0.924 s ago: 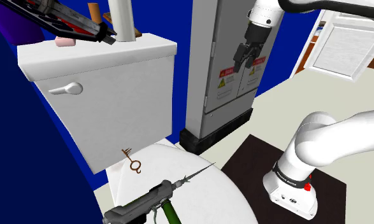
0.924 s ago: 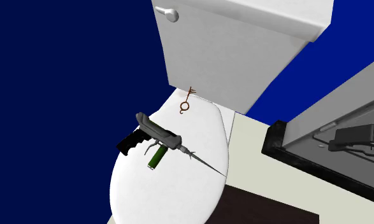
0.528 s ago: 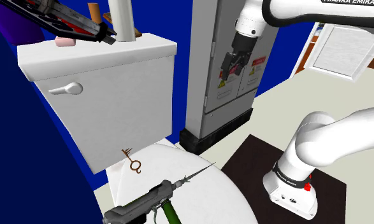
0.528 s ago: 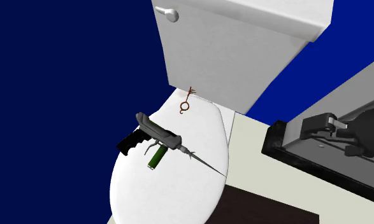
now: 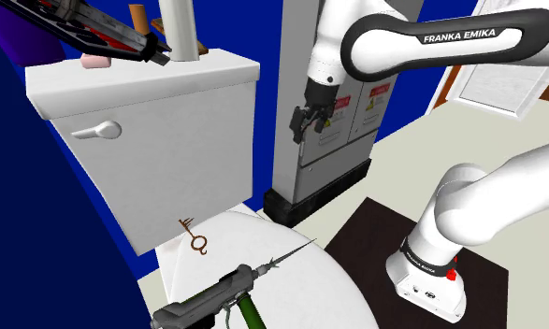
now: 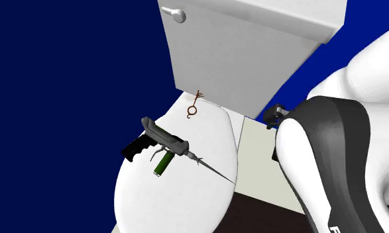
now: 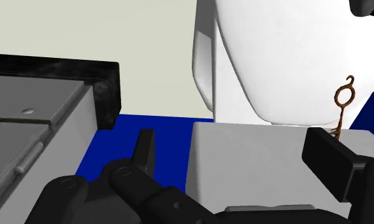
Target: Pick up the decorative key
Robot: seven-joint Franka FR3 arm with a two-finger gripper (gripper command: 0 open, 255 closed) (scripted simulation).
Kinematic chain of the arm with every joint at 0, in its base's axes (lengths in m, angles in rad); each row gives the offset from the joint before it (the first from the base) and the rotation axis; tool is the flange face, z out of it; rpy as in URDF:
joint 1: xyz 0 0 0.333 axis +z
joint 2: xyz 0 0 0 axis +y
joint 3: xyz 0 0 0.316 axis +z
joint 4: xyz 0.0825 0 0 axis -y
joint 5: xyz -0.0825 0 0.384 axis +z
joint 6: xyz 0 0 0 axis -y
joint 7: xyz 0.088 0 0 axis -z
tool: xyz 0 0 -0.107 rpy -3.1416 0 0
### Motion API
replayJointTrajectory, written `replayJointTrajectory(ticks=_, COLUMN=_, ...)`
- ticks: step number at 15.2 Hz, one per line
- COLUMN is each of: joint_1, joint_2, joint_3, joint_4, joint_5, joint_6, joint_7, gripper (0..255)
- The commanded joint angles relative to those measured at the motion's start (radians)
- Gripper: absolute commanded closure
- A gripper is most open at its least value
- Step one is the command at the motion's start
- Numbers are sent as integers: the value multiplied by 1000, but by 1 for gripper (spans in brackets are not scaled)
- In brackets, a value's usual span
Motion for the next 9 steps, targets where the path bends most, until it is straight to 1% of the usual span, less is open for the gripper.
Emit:
replayJointTrajectory(ticks=1, joint_1=5, joint_2=53, joint_3=36, joint_4=4, joint_5=1, joint_6=49, joint_7=34, gripper=0)
replayJointTrajectory(ticks=5, joint_1=11, joint_2=170, joint_3=107, joint_4=25, joint_5=-11, joint_6=139, joint_7=108, gripper=0)
replayJointTrajectory(ticks=9, joint_1=11, joint_2=302, joint_3=178, joint_4=67, joint_5=-48, joint_6=219, joint_7=193, gripper=0)
